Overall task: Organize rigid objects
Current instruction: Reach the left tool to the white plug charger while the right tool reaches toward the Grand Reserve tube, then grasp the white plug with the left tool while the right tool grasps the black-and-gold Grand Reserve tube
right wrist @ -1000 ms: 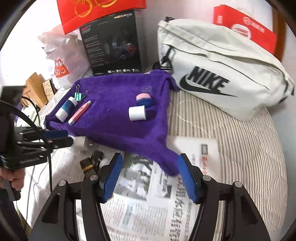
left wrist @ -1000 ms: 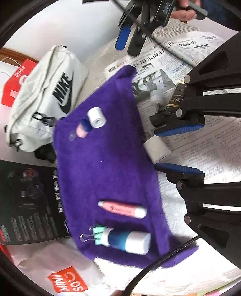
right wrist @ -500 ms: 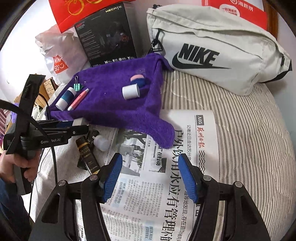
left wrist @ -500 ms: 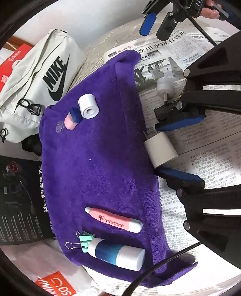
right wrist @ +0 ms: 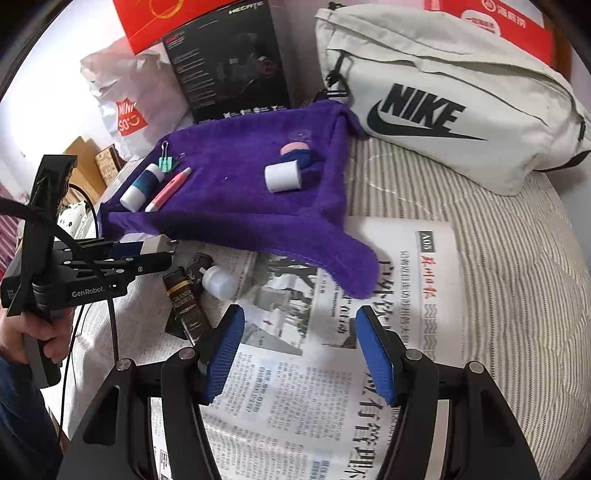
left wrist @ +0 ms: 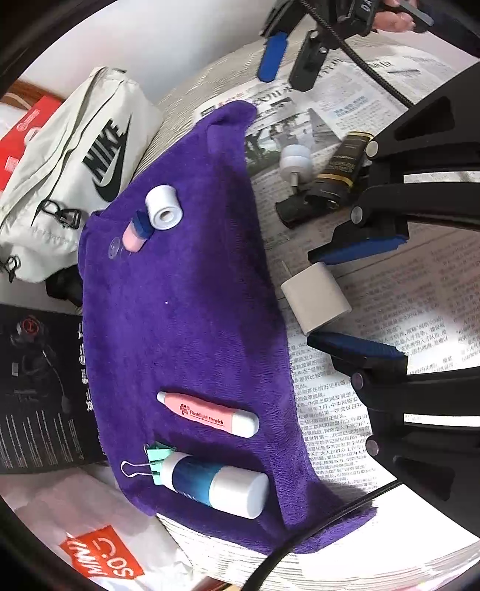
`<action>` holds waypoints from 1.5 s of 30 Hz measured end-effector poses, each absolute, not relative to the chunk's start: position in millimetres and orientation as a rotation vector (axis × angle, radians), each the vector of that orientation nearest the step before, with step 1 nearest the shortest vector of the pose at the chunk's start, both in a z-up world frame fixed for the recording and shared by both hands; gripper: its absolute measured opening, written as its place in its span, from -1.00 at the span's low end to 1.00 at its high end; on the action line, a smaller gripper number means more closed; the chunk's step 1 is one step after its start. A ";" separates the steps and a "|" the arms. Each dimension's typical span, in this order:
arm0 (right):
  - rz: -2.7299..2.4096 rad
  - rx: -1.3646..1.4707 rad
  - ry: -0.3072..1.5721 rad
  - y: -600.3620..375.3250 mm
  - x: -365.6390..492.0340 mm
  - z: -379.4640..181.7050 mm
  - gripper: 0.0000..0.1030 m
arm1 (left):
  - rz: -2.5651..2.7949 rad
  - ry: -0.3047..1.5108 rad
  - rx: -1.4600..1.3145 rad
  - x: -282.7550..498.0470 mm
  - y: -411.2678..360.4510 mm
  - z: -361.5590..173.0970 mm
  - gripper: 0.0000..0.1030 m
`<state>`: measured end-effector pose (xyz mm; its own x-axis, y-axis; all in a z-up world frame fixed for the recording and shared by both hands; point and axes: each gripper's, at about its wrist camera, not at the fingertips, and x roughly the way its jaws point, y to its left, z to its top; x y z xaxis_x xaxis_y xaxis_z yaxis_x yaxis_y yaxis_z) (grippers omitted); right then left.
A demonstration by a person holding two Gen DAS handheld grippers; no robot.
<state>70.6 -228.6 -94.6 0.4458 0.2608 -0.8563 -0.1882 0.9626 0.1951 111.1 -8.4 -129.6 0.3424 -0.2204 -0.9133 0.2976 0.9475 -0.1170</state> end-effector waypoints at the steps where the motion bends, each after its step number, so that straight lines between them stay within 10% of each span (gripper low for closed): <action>1: 0.281 0.067 1.079 -226.0 70.9 -95.9 0.21 | -0.334 1.164 0.086 110.9 -7.9 -128.7 -0.30; 31: 0.461 0.013 1.095 -163.4 67.4 -107.3 0.21 | -0.288 1.131 0.041 96.0 34.0 -123.5 -0.31; 45: 0.539 0.038 1.114 -146.8 82.1 -116.8 -0.51 | -0.296 1.133 0.020 90.6 41.4 -127.2 -0.31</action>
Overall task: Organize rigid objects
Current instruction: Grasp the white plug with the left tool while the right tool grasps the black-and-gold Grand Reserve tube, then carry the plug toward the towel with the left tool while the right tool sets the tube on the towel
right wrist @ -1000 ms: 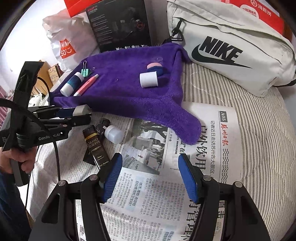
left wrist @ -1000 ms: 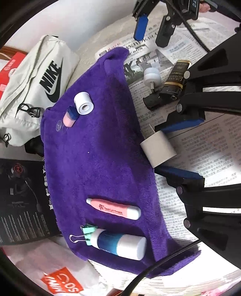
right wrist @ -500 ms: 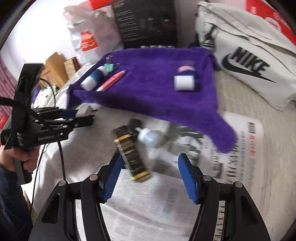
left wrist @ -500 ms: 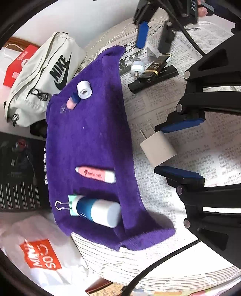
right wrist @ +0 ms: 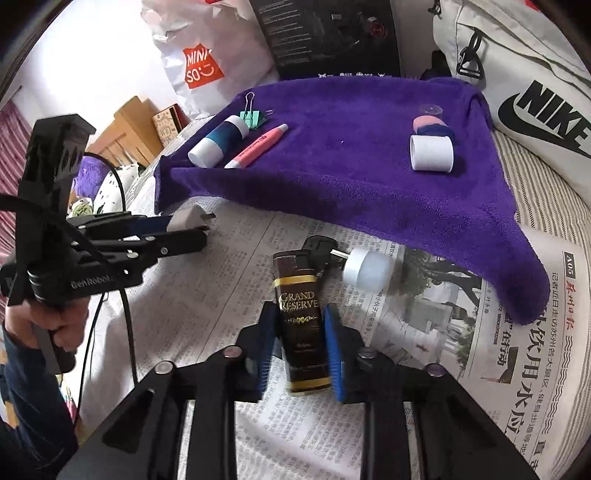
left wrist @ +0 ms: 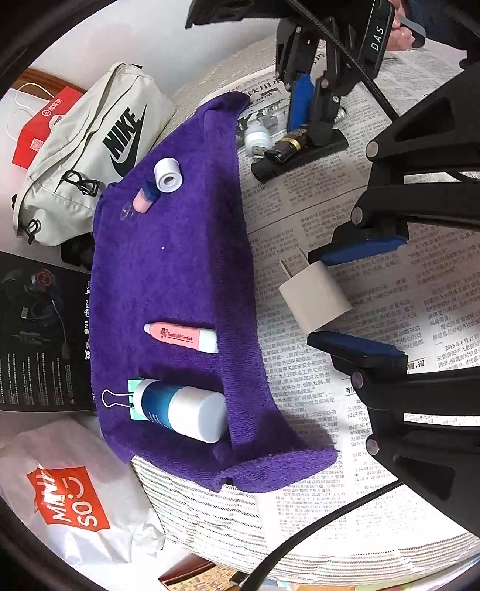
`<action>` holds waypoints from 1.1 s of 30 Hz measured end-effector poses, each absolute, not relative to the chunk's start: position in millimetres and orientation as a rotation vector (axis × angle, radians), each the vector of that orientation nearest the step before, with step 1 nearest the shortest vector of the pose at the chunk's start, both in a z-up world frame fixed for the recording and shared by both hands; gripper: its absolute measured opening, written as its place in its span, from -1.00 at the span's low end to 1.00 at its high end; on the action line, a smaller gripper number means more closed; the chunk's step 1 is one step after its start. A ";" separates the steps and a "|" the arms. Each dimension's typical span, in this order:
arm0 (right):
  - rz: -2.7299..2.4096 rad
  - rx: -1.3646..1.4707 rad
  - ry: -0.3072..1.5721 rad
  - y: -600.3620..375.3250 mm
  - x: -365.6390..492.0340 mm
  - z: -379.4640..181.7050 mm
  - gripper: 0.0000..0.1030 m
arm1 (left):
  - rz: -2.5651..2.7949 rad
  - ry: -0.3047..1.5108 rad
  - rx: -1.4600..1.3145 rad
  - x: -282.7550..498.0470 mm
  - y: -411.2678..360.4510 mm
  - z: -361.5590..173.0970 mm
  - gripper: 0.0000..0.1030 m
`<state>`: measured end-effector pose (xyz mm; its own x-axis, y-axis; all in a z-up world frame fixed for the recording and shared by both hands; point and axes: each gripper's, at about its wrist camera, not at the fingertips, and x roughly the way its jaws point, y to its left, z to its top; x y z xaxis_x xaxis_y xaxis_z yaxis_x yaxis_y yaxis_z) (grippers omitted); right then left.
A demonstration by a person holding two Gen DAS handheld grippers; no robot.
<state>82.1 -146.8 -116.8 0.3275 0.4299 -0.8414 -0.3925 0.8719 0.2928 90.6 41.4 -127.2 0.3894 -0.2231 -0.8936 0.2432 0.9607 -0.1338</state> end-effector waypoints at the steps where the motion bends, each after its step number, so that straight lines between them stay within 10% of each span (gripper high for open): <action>1: 0.533 0.019 1.113 -146.0 80.5 -115.9 -0.51 | -0.297 1.133 0.019 90.4 42.1 -127.4 -0.31; 33: 0.466 0.054 1.041 -185.2 82.5 -85.0 -0.52 | -0.307 1.091 -0.009 90.5 51.4 -100.6 -0.31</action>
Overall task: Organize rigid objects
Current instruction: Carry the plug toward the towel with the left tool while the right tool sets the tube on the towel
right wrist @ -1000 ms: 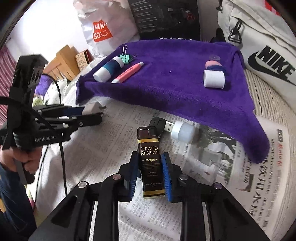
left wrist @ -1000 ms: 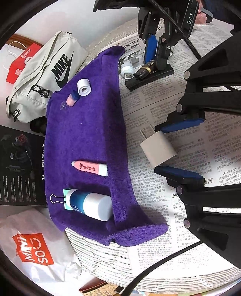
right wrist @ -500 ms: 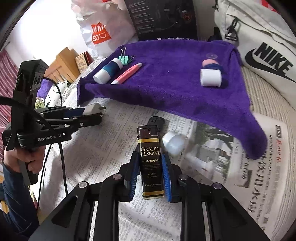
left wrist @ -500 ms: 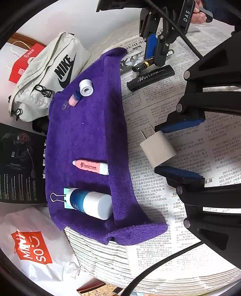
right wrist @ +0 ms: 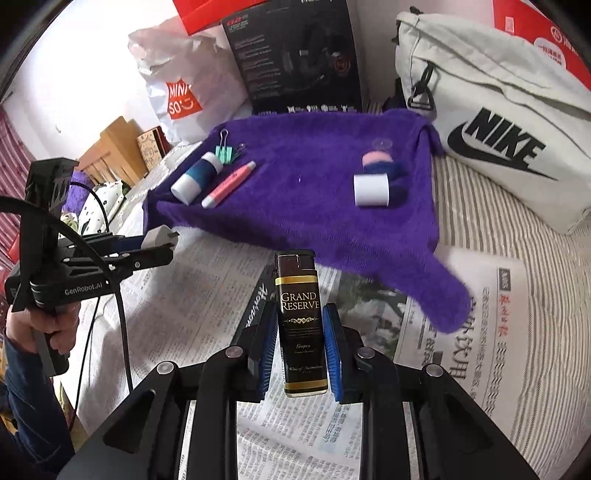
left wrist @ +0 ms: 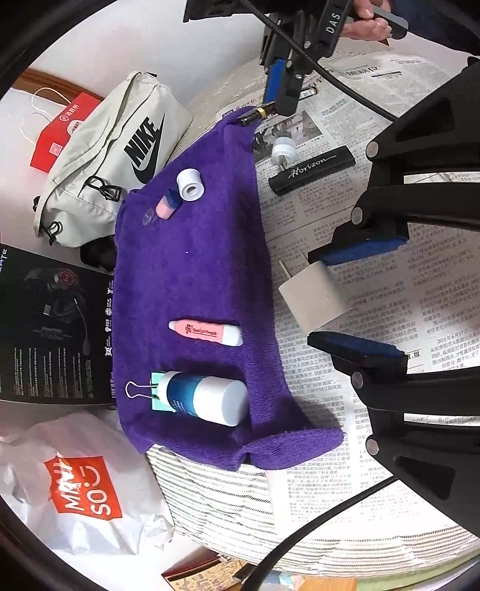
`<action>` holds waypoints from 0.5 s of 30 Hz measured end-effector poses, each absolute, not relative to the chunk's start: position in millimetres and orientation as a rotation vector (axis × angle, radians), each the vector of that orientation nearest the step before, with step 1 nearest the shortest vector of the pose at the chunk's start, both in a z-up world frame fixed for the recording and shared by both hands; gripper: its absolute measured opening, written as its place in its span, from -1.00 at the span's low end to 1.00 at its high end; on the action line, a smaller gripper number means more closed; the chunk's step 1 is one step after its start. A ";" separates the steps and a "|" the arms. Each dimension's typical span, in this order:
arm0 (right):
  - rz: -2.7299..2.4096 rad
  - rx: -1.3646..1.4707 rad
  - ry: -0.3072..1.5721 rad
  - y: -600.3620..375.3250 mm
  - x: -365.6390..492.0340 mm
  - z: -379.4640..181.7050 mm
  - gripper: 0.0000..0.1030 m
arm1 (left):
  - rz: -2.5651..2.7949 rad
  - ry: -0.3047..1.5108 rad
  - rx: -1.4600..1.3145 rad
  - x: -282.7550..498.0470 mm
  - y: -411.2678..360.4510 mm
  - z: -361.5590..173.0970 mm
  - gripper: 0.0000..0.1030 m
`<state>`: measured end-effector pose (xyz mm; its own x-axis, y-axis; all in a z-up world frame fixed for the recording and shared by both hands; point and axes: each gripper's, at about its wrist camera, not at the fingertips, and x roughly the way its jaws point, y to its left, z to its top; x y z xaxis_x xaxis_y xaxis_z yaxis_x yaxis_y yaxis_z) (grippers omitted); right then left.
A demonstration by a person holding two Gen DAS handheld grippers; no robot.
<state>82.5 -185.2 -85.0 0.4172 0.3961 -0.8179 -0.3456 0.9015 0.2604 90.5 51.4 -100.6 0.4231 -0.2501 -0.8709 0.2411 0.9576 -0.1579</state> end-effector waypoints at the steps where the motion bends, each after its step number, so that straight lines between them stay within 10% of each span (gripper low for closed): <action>1: 0.464 0.052 1.036 -185.4 84.3 -82.5 -0.52 | -0.307 1.091 -0.008 91.6 51.5 -100.1 -0.31; 15: 0.461 0.046 1.002 -186.7 120.4 -72.4 -0.52 | -0.306 1.070 0.003 107.6 52.5 -85.8 -0.31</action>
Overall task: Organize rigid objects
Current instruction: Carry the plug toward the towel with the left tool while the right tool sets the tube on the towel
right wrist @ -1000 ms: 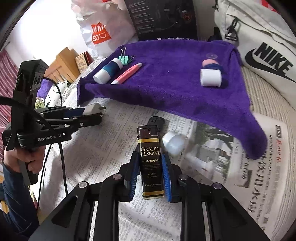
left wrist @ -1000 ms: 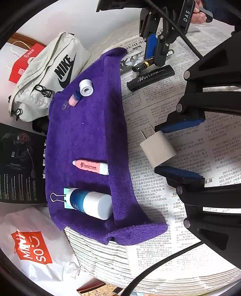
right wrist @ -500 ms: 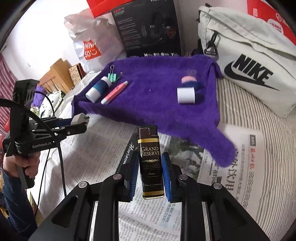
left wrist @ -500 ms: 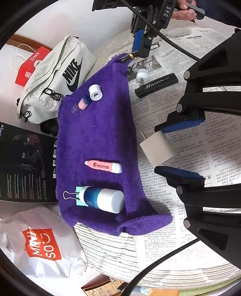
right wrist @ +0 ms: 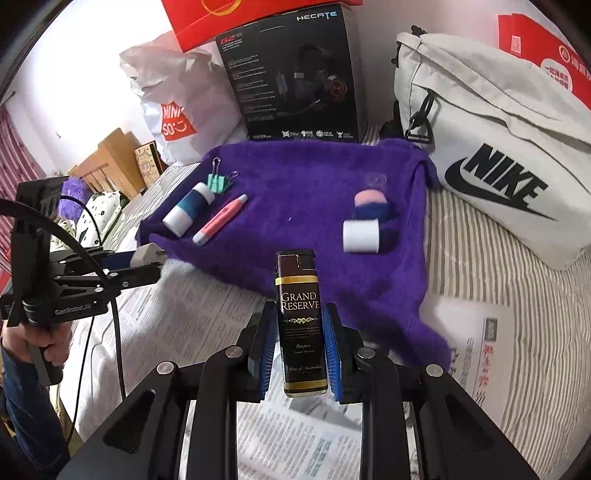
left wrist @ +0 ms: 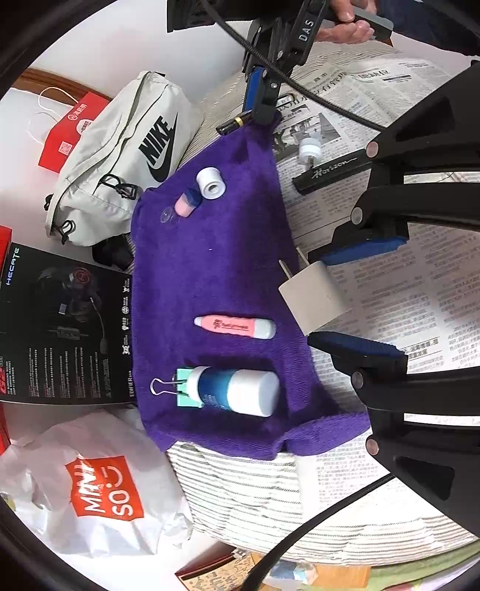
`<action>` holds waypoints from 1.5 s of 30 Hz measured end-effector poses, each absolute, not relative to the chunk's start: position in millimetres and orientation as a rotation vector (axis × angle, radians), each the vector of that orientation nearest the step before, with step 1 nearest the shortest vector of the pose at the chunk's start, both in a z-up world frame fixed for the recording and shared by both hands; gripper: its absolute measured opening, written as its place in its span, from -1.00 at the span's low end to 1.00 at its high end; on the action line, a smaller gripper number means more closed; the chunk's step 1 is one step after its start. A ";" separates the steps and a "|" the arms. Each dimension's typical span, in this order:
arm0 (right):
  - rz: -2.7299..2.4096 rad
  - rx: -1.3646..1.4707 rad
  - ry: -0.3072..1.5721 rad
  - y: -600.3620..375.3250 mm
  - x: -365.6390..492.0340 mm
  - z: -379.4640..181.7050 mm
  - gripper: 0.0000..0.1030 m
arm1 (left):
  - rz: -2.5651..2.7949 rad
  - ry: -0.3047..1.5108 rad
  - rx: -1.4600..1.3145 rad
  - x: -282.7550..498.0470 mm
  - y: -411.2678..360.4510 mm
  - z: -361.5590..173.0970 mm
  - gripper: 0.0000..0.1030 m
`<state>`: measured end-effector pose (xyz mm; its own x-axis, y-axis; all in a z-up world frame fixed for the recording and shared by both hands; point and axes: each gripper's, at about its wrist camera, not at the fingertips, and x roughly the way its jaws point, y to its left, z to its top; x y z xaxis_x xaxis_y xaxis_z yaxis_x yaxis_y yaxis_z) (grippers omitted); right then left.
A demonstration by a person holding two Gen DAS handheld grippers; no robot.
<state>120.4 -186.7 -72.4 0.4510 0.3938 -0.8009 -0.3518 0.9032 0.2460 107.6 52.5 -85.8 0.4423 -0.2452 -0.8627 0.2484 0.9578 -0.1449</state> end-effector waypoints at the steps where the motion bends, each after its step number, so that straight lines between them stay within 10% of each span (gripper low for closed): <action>1: 0.461 0.046 1.001 -187.3 124.4 -72.2 -0.52 | -0.303 1.069 0.004 110.5 52.8 -84.3 -0.31; 45: 0.452 -0.151 1.127 -151.4 217.2 -121.0 -0.52 | -0.333 1.117 -0.025 187.6 56.3 -96.7 -0.31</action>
<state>217.2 -151.4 -121.0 0.3505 0.2724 -0.8961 -0.4228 0.8998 0.1081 187.6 56.3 -96.7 0.3945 -0.2749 -0.8768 0.2501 0.9503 -0.1854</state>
